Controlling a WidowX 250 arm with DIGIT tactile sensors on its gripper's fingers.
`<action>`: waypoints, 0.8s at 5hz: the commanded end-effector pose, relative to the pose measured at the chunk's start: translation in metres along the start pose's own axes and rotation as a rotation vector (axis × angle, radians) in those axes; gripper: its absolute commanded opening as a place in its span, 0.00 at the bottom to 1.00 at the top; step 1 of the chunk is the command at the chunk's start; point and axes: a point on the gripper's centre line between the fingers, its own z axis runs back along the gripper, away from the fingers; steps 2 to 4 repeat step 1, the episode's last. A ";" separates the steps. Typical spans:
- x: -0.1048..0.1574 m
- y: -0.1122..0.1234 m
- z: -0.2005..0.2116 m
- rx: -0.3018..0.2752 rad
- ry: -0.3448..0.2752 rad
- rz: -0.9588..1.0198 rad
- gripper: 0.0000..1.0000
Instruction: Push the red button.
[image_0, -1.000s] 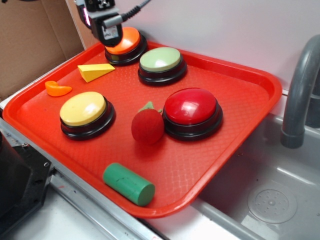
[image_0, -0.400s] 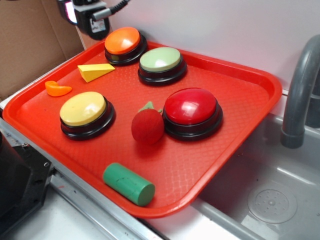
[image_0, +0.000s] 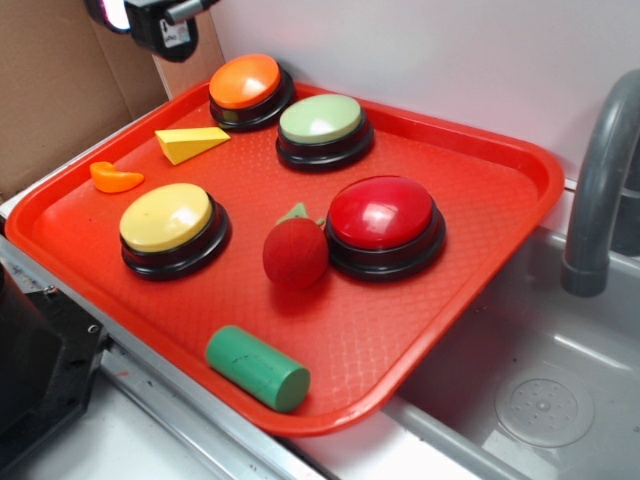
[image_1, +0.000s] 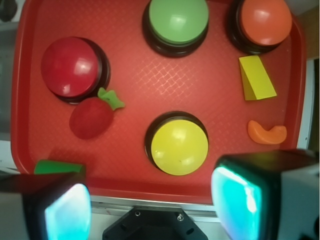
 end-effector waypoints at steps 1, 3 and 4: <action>0.001 0.002 0.012 0.008 -0.058 0.021 1.00; 0.001 0.002 0.012 0.008 -0.058 0.021 1.00; 0.001 0.002 0.012 0.008 -0.058 0.021 1.00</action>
